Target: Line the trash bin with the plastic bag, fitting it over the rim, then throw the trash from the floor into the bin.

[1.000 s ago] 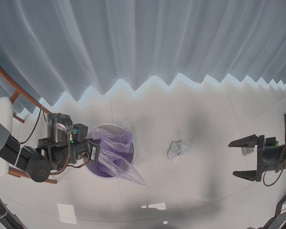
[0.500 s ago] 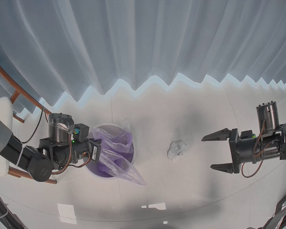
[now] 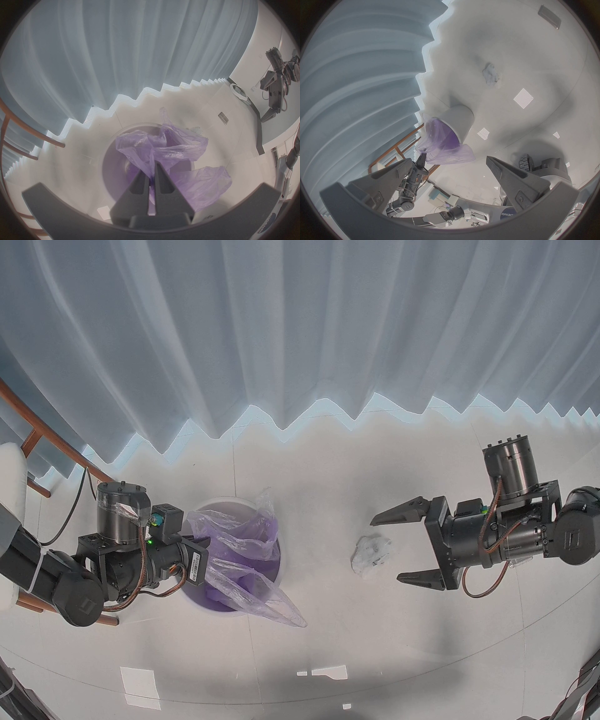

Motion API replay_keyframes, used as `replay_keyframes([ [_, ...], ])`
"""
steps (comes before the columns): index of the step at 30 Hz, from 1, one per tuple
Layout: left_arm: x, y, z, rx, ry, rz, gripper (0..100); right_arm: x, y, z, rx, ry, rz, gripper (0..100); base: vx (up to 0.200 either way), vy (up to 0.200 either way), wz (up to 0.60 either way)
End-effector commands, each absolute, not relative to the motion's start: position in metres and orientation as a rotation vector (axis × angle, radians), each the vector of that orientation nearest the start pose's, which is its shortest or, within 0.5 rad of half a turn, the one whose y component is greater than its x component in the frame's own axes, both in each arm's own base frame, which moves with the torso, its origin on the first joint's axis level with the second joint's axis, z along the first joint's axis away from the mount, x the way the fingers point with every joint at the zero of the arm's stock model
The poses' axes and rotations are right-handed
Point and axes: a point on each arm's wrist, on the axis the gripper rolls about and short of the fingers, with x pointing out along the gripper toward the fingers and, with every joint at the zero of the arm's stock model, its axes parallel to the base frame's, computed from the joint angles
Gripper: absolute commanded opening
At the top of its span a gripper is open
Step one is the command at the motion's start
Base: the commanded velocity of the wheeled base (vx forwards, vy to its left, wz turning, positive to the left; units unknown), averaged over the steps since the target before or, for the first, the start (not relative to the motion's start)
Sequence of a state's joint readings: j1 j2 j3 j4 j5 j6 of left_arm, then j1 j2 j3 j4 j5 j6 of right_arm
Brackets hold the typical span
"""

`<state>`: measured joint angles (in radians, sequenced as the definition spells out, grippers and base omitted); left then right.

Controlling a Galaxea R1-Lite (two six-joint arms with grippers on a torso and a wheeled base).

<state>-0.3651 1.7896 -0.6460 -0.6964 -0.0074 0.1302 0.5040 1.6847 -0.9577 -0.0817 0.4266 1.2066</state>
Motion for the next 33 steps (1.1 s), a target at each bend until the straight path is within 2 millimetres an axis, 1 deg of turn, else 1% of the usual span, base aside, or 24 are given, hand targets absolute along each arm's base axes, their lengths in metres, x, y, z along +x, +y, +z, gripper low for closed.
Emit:
replay_keyframes([
  [1,0.276,-0.106,0.122,0.206,0.416,-0.395,0,0.263,0.170,0.168,1.020,1.157,0.394,100,0.000,0.000,0.00],
  [3,0.276,-0.106,0.122,0.206,0.416,-0.395,0,0.265,0.174,0.167,1.017,1.162,0.397,100,0.000,0.000,0.00],
  [11,0.276,-0.106,0.120,0.211,0.423,-0.396,0,0.281,0.201,0.159,0.997,1.179,0.410,100,0.000,0.000,0.00],
  [14,0.273,-0.105,0.119,0.215,0.429,-0.397,0,0.291,0.209,0.157,0.999,1.156,0.404,100,0.000,0.000,0.00],
  [19,0.269,-0.103,0.119,0.218,0.431,-0.399,0,0.299,0.222,0.154,0.992,1.157,0.421,100,0.000,0.000,0.00],
  [22,0.267,-0.102,0.119,0.218,0.431,-0.399,0,0.302,0.232,0.152,0.982,1.162,0.439,100,0.000,0.000,0.00],
  [31,0.267,-0.102,0.120,0.217,0.431,-0.401,0,0.311,0.251,0.152,0.973,1.152,0.471,100,0.000,0.000,0.00],
  [33,0.267,-0.102,0.120,0.217,0.431,-0.401,0,0.312,0.259,0.150,0.965,1.155,0.477,100,0.000,0.000,0.00],
])
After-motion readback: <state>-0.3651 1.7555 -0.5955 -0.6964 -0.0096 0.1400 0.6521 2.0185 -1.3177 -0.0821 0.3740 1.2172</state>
